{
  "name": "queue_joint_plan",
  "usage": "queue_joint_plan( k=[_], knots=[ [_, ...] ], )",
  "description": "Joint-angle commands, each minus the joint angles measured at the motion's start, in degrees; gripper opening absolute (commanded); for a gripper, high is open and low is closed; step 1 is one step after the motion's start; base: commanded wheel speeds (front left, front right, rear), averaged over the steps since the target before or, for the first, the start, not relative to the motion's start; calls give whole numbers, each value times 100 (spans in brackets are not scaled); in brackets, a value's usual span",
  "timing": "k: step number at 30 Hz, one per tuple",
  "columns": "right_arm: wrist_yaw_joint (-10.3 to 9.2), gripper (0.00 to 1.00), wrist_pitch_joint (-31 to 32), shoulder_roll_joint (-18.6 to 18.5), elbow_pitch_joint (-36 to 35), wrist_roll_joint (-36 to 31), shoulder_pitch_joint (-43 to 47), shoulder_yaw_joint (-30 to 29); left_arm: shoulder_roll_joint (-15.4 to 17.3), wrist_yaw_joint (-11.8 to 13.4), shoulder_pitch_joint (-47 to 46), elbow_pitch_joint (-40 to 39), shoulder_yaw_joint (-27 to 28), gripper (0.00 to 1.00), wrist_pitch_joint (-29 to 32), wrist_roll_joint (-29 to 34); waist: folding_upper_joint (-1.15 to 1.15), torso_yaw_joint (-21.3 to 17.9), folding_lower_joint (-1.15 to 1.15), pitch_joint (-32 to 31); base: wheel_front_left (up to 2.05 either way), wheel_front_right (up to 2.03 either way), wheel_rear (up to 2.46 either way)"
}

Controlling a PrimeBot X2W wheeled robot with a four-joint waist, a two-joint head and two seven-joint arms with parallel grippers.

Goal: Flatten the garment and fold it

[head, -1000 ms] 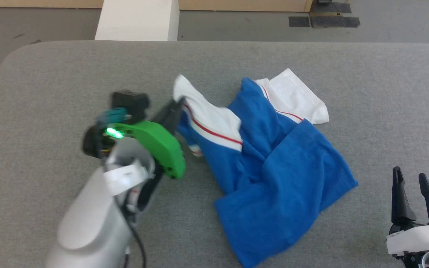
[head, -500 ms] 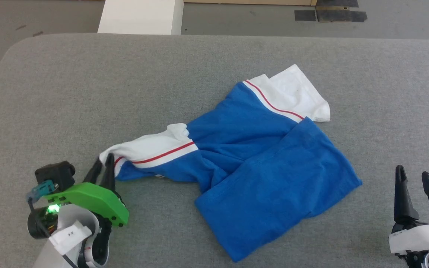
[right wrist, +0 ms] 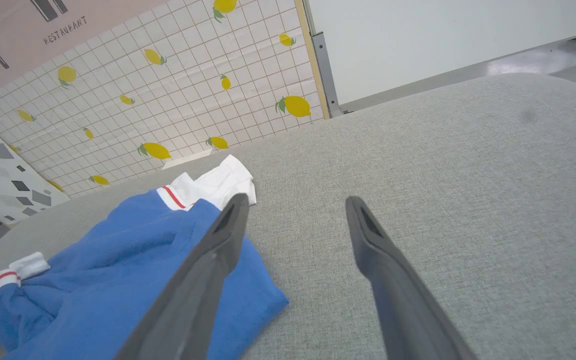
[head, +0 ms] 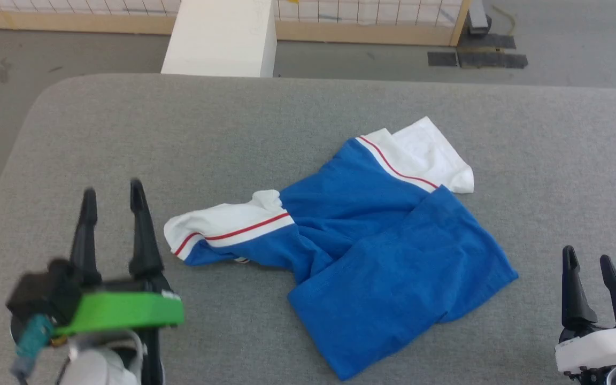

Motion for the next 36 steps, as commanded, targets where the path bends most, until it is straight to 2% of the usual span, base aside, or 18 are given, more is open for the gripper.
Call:
queue_joint_plan(
  k=[1,6,11,16,20,24,30,36],
  knots=[
    [-8,100,21,2,-24,-36,44,14,-103,74,318,-83,-14,100,-39,221,0,40,0,-125,0,0,0],
    [-8,100,32,2,-28,-33,129,20,-370,25,1018,-39,-137,100,-49,933,0,60,0,-199,0,0,0],
    [-8,100,91,2,-18,-43,229,11,-769,-166,1431,135,-135,100,-50,1063,0,150,0,-241,0,0,0],
    [-8,100,451,2,-236,-195,-8,60,-940,-377,1407,205,-31,100,-50,1163,0,267,0,-191,0,0,0],
    [-8,100,1180,2,-543,-341,-641,140,-1007,-483,1304,216,27,100,-51,1294,0,300,0,-43,0,0,0],
    [-8,100,2243,-85,-571,-501,-1544,108,-1048,-532,1128,187,-31,100,-51,1405,0,365,0,213,0,0,0],
    [-8,100,3978,-553,2,-712,-2895,68,-1069,-548,695,148,-338,100,-51,1441,0,651,0,771,0,0,0],
    [-8,100,5146,-946,728,-930,-3683,246,-1071,-554,282,244,-705,100,-51,1585,0,1052,0,1220,0,0,0]
  ],
)
